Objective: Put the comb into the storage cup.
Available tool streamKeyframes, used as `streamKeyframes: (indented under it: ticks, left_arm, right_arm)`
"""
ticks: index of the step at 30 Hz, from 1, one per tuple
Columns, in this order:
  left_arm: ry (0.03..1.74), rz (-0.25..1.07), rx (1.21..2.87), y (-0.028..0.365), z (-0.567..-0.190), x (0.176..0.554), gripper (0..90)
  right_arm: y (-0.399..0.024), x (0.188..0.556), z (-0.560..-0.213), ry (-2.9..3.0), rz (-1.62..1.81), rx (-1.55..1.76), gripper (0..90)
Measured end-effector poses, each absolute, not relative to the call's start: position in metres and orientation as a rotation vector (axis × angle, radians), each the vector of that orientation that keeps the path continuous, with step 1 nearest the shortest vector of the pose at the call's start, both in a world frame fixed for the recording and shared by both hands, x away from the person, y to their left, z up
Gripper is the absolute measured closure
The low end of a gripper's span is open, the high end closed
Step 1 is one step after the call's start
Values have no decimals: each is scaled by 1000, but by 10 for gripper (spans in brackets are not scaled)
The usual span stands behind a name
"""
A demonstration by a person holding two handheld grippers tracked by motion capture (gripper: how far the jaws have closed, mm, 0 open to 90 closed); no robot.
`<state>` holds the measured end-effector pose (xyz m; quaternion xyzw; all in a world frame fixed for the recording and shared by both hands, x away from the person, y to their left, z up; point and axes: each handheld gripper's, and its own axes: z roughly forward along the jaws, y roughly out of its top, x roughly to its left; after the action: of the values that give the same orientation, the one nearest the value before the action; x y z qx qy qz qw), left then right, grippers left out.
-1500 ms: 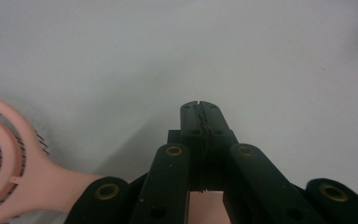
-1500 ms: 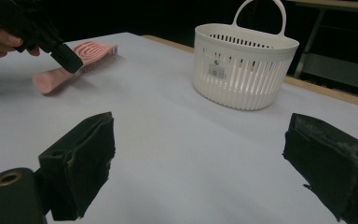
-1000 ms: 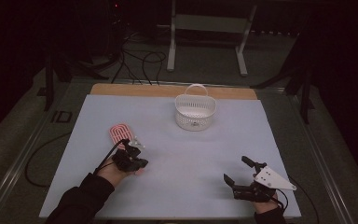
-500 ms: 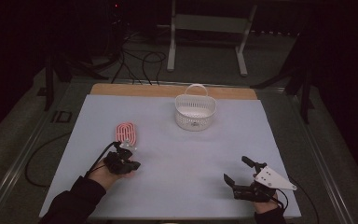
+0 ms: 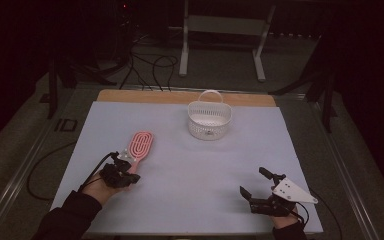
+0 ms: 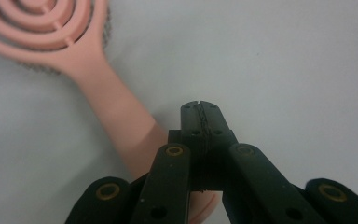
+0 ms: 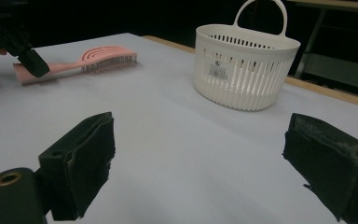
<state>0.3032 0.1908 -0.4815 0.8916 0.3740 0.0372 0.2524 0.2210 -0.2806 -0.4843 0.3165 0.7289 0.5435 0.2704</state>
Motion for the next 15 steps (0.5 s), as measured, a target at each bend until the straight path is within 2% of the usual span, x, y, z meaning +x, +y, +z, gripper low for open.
streamKeyframes:
  ticks: [15]
  left_arm:
    - [1056, 116, 2456, 216, -476, 300, 900]
  right_arm:
    - [-281, 221, -484, 1962, 1470, 860, 86]
